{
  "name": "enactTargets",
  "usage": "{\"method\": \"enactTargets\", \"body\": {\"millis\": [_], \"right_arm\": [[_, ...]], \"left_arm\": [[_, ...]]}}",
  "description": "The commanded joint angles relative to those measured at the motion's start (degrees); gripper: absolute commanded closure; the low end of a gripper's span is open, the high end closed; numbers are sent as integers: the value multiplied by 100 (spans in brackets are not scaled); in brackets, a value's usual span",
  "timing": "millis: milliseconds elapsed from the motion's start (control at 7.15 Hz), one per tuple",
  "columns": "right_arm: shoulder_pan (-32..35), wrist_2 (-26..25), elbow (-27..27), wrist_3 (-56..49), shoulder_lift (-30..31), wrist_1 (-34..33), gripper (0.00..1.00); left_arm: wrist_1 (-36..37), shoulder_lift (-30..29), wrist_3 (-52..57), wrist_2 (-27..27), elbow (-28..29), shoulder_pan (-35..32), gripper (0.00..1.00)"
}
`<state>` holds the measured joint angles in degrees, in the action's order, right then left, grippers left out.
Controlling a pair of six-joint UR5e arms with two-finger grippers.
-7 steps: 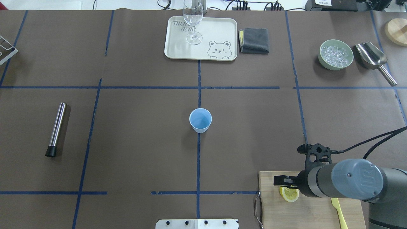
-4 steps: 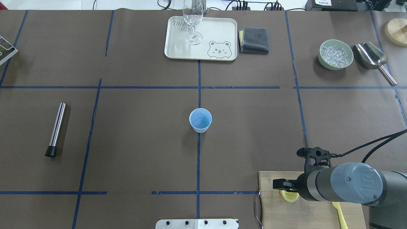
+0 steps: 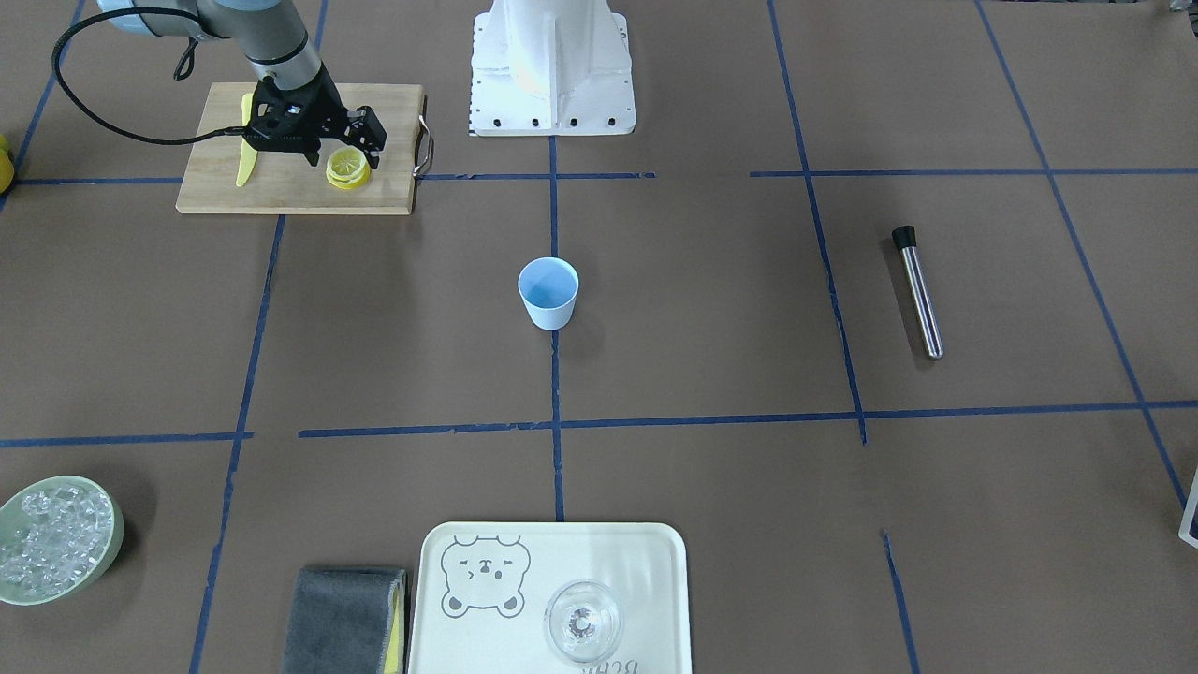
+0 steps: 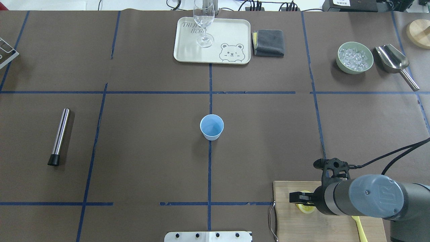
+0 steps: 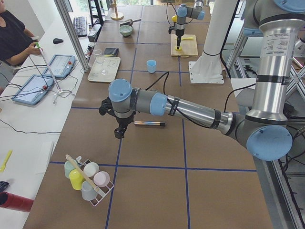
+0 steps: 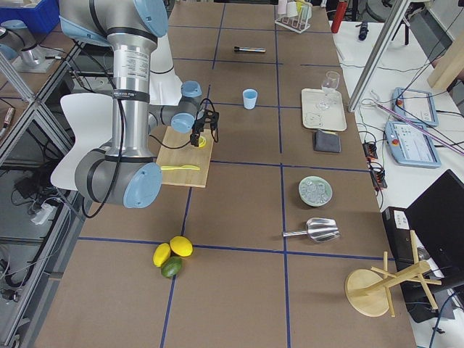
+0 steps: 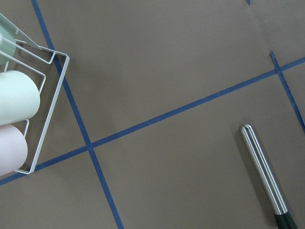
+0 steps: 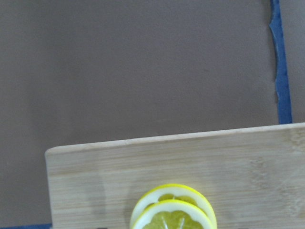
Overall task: Squeeze lemon into cup
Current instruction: 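Close the right gripper on the lemon slice and lift it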
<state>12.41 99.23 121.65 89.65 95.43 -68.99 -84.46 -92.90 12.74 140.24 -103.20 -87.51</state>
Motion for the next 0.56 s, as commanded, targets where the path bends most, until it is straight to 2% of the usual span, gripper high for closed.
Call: {"method": "enactTargets", "body": {"millis": [0, 420], "right_arm": [[-36, 0, -9, 0, 46, 0, 12], [-89, 0, -18, 9, 46, 0, 24]], "left_arm": [[0, 0, 0, 47, 2, -3, 0], [0, 18, 9, 56, -7, -3, 0]]}}
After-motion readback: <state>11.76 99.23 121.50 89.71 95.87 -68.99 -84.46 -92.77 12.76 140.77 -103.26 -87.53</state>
